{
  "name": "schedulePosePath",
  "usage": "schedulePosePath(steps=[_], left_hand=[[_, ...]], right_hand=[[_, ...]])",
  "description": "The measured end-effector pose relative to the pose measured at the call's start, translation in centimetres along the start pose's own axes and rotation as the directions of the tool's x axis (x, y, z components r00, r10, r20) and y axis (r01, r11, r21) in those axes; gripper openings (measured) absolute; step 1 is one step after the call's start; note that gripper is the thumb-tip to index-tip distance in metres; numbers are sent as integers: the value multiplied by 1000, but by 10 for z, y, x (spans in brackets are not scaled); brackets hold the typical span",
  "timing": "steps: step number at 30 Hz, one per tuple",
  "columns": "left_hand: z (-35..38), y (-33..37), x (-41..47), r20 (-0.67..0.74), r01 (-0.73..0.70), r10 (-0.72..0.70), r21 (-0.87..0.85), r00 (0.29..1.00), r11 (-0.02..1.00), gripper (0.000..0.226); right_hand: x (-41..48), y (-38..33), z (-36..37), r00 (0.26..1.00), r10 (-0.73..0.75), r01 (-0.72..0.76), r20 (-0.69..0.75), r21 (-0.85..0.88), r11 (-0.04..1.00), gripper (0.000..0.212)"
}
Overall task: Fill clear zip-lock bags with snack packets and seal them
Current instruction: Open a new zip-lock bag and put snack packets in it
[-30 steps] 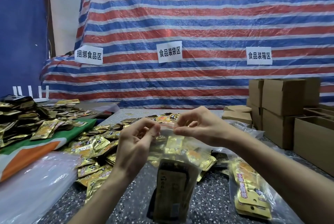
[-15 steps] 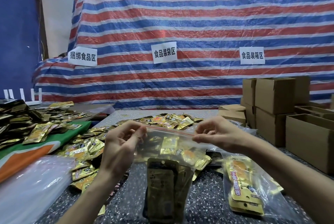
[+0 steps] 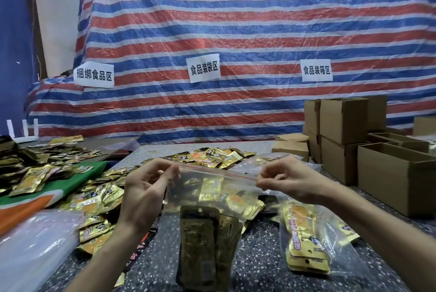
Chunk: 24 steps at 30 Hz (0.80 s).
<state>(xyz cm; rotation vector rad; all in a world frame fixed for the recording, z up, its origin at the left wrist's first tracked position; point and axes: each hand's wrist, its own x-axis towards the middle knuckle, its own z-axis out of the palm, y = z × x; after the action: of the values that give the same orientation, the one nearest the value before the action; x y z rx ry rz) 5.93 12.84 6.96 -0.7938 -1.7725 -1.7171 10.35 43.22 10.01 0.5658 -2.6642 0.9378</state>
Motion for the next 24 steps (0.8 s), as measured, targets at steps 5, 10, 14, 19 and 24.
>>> schedulePosePath(steps=[5,10,14,19,24], left_hand=[[9,0,-5,63,21,-21,4,998,1000,22],[40,9,-20,164,86,-67,-111,984,990,12],[75,18,-30,217,91,-44,-213,975,973,9],[101,23,-33,224,116,-29,-385,974,916,19],[111,18,-27,220,197,-90,-537,971,820,24]], right_hand=[[-25,10,14,994,64,-44,-87,210,977,34],[-47,16,58,949,270,-307,166,686,659,79],[-53,13,97,910,318,-405,265,407,819,101],[-57,7,124,962,204,-269,179,536,800,67],[-65,15,113,977,207,-179,43,686,705,41]])
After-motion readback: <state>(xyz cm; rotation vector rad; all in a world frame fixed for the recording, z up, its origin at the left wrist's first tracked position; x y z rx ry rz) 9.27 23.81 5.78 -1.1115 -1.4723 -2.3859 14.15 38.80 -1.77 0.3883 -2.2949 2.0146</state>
